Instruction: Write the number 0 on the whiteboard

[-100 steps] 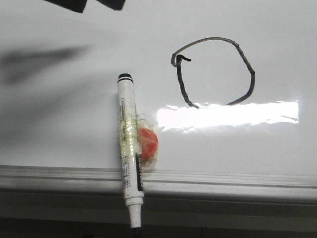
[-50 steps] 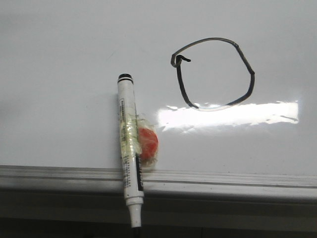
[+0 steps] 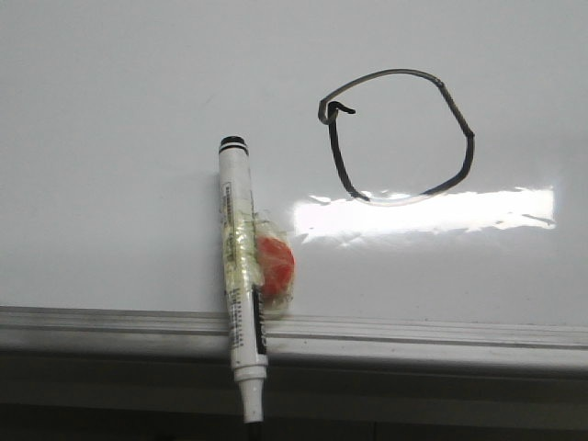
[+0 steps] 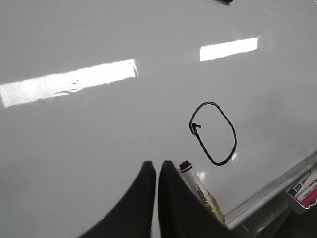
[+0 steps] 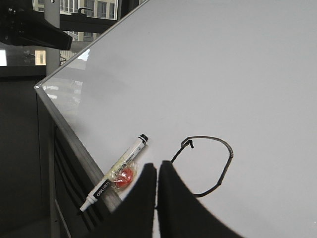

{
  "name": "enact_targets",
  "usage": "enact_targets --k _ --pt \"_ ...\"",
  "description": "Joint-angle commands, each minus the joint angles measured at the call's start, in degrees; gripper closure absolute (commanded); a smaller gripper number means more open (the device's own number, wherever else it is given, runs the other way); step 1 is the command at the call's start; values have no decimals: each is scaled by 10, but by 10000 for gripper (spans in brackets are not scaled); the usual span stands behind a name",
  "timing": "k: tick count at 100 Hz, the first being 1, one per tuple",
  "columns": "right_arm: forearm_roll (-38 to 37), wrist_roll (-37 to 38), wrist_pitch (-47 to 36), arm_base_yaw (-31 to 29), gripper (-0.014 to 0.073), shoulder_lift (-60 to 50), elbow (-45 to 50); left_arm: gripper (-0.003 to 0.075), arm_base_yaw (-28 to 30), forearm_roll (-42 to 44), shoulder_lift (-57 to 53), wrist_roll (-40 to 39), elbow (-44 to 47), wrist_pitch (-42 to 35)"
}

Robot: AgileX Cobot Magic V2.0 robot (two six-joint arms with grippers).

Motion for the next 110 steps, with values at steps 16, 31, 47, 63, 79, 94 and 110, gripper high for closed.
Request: enact_targets --k 16,31,47,63,79,94,110 --pt "-6 -1 -50 -5 642 8 -14 740 1 1 4 -2 -15 -40" --pt "-6 -1 -50 -5 642 8 -14 740 1 1 4 -2 -15 -40" --pt "-6 -1 -50 -5 642 8 -14 740 1 1 4 -2 -8 -43" --pt "-6 -1 -50 -5 642 8 -14 740 2 19 0 14 13 -27" --pt "-6 -1 -50 -5 642 8 -14 740 33 58 -44 91 84 -103" --pt "-6 -1 -50 -5 642 8 -14 740 112 8 -123 139 174 -193" --pt "-6 -1 -50 -5 642 8 -14 740 222 -74 -207 139 267 -221"
